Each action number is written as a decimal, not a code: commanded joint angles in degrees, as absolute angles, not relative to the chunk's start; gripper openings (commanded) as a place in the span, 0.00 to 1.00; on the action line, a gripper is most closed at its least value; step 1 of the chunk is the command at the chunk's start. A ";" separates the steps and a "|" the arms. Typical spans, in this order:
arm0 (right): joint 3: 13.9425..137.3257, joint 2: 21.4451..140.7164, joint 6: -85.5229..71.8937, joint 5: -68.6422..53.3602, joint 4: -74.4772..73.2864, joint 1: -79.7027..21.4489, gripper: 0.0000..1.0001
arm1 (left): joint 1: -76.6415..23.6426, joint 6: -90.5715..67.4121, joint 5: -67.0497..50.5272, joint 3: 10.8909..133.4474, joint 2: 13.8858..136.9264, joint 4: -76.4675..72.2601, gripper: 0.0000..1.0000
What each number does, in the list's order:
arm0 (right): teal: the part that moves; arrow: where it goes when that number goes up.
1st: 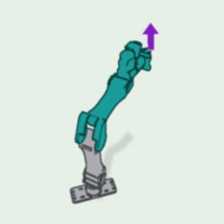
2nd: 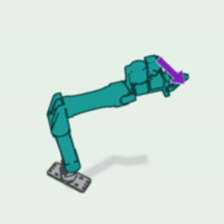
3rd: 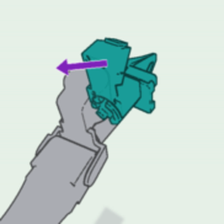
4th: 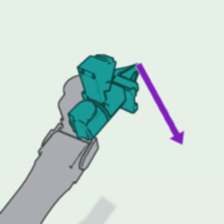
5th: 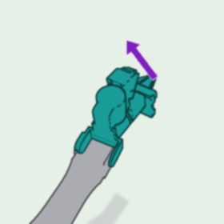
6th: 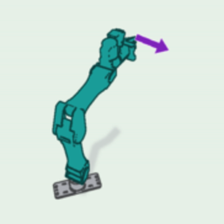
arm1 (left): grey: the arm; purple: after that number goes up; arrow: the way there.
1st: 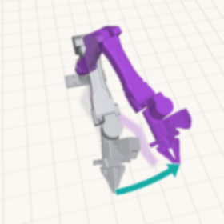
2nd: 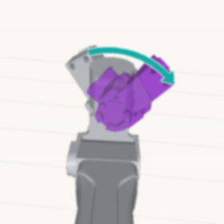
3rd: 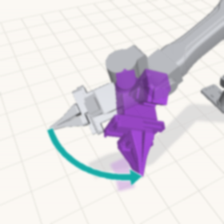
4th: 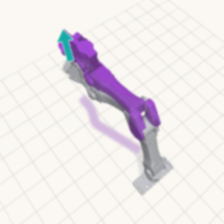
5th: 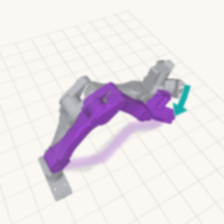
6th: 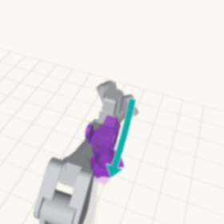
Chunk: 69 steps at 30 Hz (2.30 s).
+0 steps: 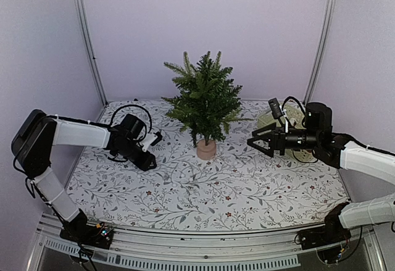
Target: Decorate the small christmas tree
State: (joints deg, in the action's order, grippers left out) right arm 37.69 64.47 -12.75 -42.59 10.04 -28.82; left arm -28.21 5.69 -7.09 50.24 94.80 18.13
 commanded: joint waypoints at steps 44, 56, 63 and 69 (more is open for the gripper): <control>42.48 72.95 -1.85 -30.14 16.16 -47.14 0.76 | -36.21 1.18 -17.94 61.72 49.68 15.51 0.00; 49.47 82.86 -2.71 -28.28 26.37 -56.26 0.63 | -36.21 0.18 -28.87 65.09 48.03 12.54 0.00; 56.55 93.15 -2.18 -27.30 31.06 -60.57 0.56 | -36.21 -1.87 -32.34 67.13 48.28 10.64 0.00; 59.85 100.88 -2.37 -28.28 33.06 -60.73 0.57 | -36.29 -2.43 -34.69 68.17 49.09 9.81 0.00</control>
State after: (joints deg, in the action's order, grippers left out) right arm 57.19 96.75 -2.44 -28.53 30.59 -60.55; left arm -35.64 -1.54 -32.14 66.67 48.49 12.01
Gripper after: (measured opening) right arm 0.571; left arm 0.011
